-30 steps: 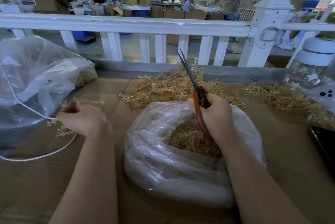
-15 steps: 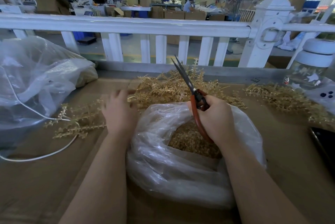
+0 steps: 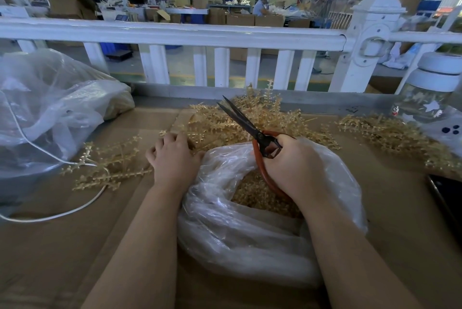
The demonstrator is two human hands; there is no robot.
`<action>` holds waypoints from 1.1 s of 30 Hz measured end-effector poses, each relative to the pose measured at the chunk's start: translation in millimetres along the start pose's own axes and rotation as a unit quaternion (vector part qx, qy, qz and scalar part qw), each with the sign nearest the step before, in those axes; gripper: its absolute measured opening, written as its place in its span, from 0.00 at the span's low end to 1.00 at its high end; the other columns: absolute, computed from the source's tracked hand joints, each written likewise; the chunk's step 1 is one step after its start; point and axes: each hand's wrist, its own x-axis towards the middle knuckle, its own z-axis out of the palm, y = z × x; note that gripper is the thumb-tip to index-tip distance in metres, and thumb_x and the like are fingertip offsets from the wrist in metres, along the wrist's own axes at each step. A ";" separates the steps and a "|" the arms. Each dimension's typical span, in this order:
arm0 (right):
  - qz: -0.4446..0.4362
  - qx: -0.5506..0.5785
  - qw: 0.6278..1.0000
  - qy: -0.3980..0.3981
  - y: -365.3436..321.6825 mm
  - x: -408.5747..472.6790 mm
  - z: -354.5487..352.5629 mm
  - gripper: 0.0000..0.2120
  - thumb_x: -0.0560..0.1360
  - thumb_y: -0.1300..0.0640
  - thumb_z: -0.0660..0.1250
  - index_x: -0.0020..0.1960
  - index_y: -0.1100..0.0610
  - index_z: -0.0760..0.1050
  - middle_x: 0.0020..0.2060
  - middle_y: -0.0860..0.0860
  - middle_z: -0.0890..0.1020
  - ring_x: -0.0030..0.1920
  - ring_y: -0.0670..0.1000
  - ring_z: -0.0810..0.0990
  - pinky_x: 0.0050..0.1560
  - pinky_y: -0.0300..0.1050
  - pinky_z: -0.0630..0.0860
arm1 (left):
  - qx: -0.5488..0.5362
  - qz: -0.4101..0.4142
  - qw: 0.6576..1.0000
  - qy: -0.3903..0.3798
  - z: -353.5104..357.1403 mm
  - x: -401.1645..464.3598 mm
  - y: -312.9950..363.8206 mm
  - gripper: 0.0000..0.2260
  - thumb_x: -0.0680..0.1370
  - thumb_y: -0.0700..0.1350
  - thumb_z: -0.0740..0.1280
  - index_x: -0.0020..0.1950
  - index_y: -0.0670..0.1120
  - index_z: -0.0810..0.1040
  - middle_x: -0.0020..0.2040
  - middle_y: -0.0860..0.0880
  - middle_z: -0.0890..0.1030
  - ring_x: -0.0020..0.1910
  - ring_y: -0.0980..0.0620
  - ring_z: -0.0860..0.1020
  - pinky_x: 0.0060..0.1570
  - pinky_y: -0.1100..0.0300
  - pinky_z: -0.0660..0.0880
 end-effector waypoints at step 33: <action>0.131 0.493 0.855 -0.090 -6.2 4.5 -22.7 0.18 0.69 0.45 0.76 0.40 0.61 0.81 0.27 0.52 0.80 0.21 0.44 0.72 0.24 0.33 0.69 | -0.784 0.076 0.616 0.025 -56.0 -9.3 26.5 0.18 0.74 0.25 0.65 0.39 0.49 0.76 0.48 0.47 0.85 0.48 0.51 0.83 0.40 0.62 0.79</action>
